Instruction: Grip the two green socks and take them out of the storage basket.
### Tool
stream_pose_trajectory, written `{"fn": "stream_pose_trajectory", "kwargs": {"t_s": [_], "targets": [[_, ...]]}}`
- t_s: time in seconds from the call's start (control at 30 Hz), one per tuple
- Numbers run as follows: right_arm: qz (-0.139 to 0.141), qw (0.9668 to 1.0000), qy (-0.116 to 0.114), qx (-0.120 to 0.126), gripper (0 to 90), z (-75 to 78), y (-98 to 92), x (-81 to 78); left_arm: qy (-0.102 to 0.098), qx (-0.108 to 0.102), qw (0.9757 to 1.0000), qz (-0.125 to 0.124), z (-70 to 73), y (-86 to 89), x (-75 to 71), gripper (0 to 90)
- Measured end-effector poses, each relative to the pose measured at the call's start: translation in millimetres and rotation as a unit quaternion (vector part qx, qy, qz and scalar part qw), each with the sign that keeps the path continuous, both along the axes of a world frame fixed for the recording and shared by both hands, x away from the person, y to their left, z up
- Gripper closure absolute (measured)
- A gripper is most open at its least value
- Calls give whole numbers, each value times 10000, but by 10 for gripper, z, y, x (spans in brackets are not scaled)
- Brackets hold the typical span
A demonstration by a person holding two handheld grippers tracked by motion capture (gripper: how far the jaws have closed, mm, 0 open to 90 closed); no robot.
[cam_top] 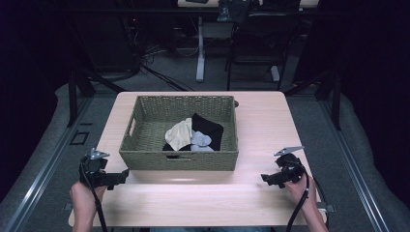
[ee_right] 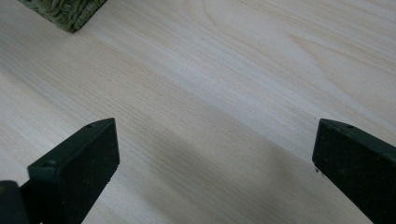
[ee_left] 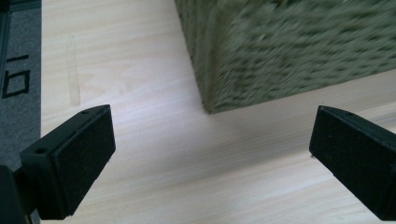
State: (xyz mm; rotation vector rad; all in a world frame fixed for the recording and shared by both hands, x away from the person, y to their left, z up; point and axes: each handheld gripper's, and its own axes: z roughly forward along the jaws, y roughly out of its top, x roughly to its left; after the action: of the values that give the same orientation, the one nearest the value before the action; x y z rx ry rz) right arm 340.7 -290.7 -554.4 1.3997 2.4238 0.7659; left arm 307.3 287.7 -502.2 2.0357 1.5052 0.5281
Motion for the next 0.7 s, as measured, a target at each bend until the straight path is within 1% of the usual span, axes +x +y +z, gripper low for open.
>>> {"fn": "stream_pose_trajectory", "kwargs": {"t_s": [0.03,0.07,0.13,0.17,0.2,0.27,0.4,0.43,0.5,0.53,0.57,0.6,0.7], "targets": [[16,10000,0,-22,0,4,1,2,-29,-29,10000,-66,104,-46,12,3],[14,10000,0,-22,0,5,1,2,19,-21,9999,-152,160,-72,26,3],[7,10000,8,-9,0,2,5,4,37,-4,9996,-292,266,-136,65,4],[-2,10000,10,36,0,-2,11,4,42,-15,9994,-351,320,-170,88,4],[0,10000,14,20,0,0,11,3,25,-38,9991,-413,378,-201,114,5],[1,10000,4,-17,0,5,6,2,46,-35,9984,-566,496,-247,176,4],[-7,10000,-2,37,0,6,6,-2,6,-69,9969,-784,721,-371,336,5],[-6,10000,0,40,0,6,6,-1,48,-73,9962,-867,767,-402,386,5],[-6,10000,2,43,0,6,7,-1,54,-75,9955,-942,834,-463,474,5],[-6,10000,0,48,0,7,8,-1,54,-75,9955,-942,834,-463,474,5],[-7,10000,-2,53,0,8,7,-2,102,-95,9942,-1064,896,-535,582,5],[-12,10000,-6,28,0,10,4,-2,128,-109,9937,-1107,920,-572,636,6],[-21,10000,-7,72,0,10,-1,-2,228,-133,9920,-1236,954,-682,798,8]]}}
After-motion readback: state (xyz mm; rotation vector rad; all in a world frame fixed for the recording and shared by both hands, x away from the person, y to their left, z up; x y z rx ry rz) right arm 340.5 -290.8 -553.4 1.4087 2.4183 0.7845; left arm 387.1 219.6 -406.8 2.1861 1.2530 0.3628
